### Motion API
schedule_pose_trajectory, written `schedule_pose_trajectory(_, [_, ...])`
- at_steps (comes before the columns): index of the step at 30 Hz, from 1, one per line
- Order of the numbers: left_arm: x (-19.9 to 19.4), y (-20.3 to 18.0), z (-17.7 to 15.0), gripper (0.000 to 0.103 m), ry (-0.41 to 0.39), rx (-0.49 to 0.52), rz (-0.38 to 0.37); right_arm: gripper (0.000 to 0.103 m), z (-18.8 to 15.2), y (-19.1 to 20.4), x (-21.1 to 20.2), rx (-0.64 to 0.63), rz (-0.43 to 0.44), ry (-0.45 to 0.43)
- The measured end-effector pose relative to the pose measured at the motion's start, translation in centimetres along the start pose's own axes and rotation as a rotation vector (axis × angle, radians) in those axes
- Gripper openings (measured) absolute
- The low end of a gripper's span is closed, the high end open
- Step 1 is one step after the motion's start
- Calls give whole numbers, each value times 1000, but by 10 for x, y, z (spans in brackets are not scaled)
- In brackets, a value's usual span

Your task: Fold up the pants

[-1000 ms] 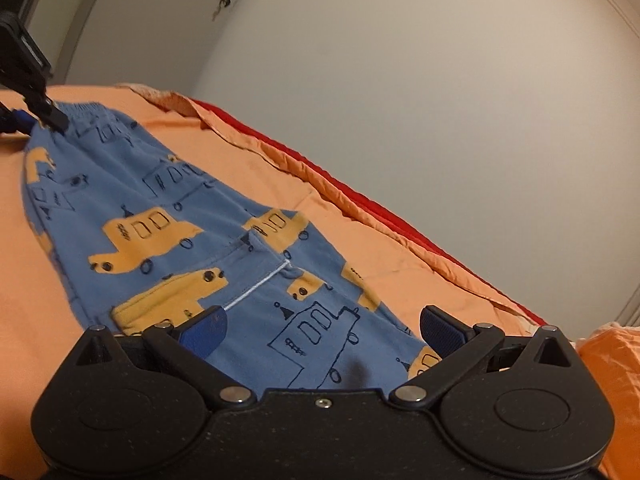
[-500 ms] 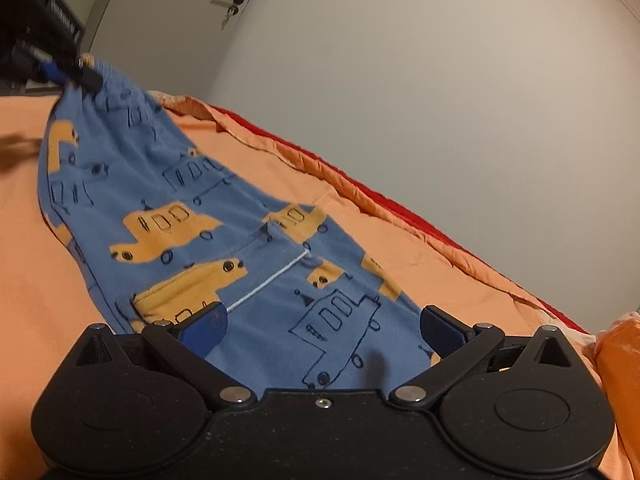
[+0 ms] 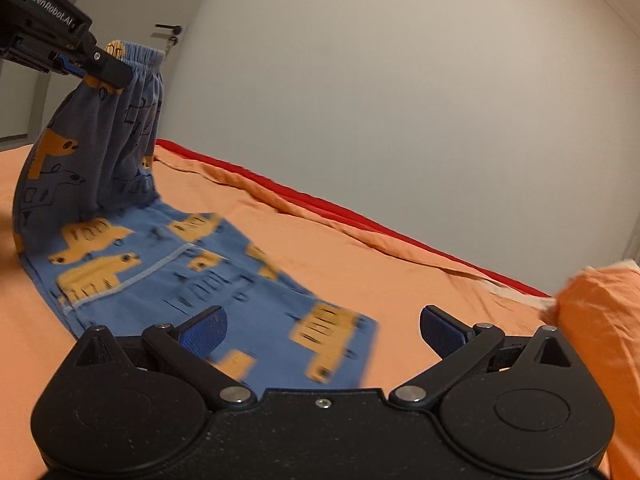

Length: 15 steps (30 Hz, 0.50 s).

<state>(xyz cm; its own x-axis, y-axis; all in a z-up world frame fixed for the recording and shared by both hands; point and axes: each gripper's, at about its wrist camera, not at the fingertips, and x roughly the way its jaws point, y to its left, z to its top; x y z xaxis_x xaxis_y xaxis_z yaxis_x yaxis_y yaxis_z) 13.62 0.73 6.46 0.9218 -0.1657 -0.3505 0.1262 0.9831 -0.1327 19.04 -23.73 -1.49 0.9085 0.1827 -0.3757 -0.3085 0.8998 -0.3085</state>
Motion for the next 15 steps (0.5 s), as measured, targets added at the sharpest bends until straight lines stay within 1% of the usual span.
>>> schedule_pose_trajectory(4, [18, -43, -8, 17, 39, 114, -44, 102, -17, -31, -15, 31, -58, 14])
schedule_pose_trajectory(7, [21, -76, -24, 17, 75, 167, -85, 102, -34, -50, -22, 35, -92, 37])
schedule_pose_trajectory(10, [30, -102, -39, 17, 124, 199, -154, 102, -48, -67, -25, 52, -119, 65])
schedule_pose_trajectory(13, [43, -123, -59, 17, 181, 257, -199, 102, -56, -79, -26, 69, -98, 77])
schedule_pose_trajectory(15, [56, -130, -76, 18, 226, 288, -206, 102, -59, -85, -24, 68, -53, 79])
